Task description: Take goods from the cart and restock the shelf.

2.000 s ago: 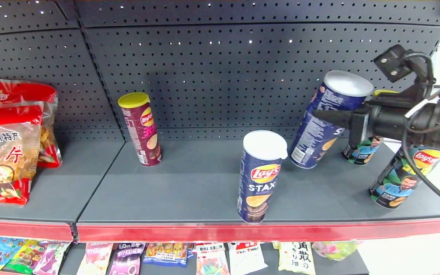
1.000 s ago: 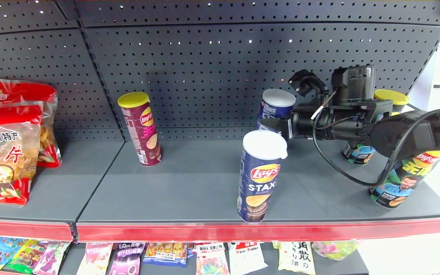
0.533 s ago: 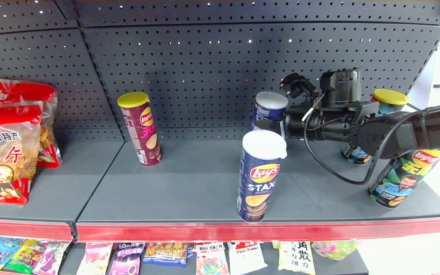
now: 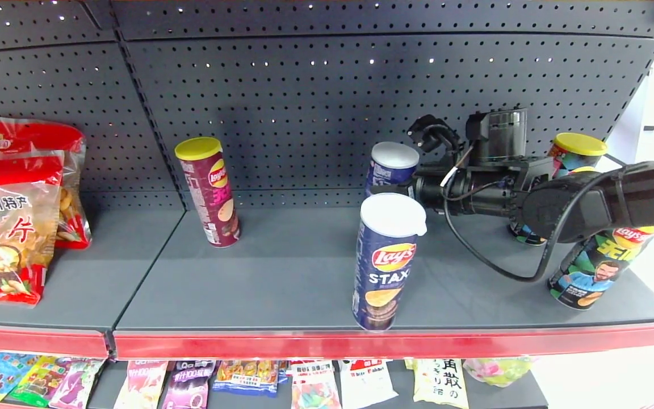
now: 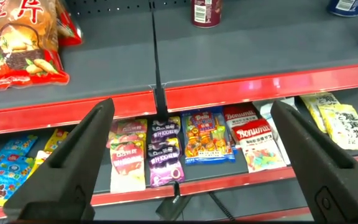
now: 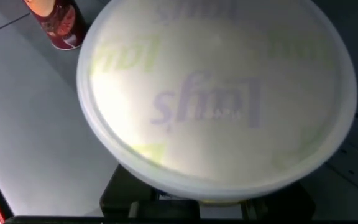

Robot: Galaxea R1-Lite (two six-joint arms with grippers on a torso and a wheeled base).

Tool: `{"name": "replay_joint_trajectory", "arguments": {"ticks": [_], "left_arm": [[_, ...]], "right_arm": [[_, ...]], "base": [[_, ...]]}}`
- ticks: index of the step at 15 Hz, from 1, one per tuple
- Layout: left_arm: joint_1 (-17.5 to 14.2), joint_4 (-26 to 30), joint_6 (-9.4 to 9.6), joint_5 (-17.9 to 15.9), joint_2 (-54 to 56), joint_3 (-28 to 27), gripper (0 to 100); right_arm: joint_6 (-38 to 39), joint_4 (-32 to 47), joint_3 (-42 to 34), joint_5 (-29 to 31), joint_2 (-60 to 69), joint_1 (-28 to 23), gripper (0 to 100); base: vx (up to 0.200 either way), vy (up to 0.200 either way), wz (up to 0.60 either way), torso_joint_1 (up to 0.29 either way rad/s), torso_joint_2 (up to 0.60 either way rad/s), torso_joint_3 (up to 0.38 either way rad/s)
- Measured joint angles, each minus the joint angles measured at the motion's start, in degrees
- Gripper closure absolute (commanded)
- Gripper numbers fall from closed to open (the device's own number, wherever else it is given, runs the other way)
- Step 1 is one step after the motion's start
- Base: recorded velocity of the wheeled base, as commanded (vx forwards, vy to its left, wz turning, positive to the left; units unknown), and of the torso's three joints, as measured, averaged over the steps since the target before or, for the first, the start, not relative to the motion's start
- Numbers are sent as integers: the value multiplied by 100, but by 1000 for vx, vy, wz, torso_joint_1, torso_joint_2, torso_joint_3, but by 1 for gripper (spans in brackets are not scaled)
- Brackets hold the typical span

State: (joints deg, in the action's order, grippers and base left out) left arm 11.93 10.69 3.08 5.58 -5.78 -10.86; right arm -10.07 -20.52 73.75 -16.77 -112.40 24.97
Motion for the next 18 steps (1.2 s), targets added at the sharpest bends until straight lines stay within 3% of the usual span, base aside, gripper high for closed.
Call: {"name": "replay_joint_trajectory", "arguments": {"ticks": [7,16,18], "left_arm": [[2,-2,0,-52,0,10,0],[11,1,0,-208,-17,23,0],[13,0,-2,-246,-23,72,0]], "right_arm": [[50,5,-149,41,112,6,0],[345,5,-1275,525,1253,-240,0],[373,10,-1565,890,1557,-247,0]], "base": [[0,0,0,0,0,0],[0,0,0,0,0,0],[0,0,0,0,0,0]]}}
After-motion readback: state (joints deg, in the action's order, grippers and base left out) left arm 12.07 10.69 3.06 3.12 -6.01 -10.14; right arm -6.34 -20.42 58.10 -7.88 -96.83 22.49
